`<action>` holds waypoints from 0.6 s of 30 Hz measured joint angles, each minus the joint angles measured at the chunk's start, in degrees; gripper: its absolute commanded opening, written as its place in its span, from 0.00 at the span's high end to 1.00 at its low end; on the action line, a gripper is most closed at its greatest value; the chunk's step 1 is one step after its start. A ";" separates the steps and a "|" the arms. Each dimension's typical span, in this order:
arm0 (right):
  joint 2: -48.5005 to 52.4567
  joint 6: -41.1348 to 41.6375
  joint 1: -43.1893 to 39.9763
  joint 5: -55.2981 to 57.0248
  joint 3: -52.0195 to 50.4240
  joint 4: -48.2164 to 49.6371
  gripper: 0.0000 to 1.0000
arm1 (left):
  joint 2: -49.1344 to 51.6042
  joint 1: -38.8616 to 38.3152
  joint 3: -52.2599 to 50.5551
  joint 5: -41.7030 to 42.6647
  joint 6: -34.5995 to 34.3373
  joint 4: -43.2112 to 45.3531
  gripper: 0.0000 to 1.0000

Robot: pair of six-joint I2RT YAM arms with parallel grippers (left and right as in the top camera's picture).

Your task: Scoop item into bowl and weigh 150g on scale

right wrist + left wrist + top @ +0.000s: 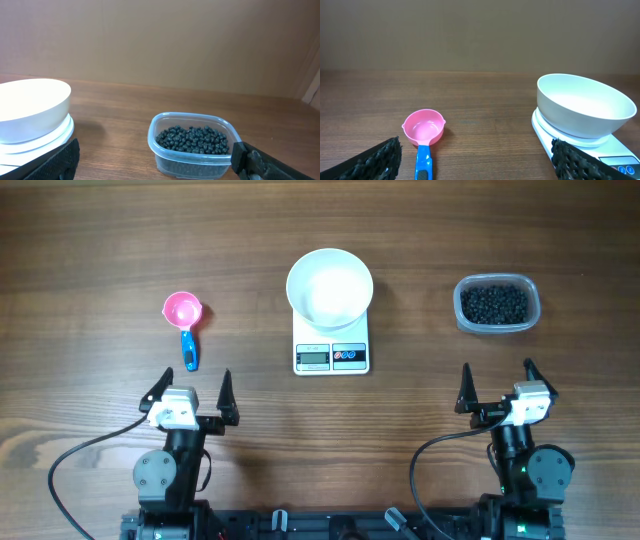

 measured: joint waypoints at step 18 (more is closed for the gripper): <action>0.00 0.00 0.00 0.00 -0.02 -0.02 0.00 | 22.12 1.25 21.38 4.57 -1.29 -3.30 0.00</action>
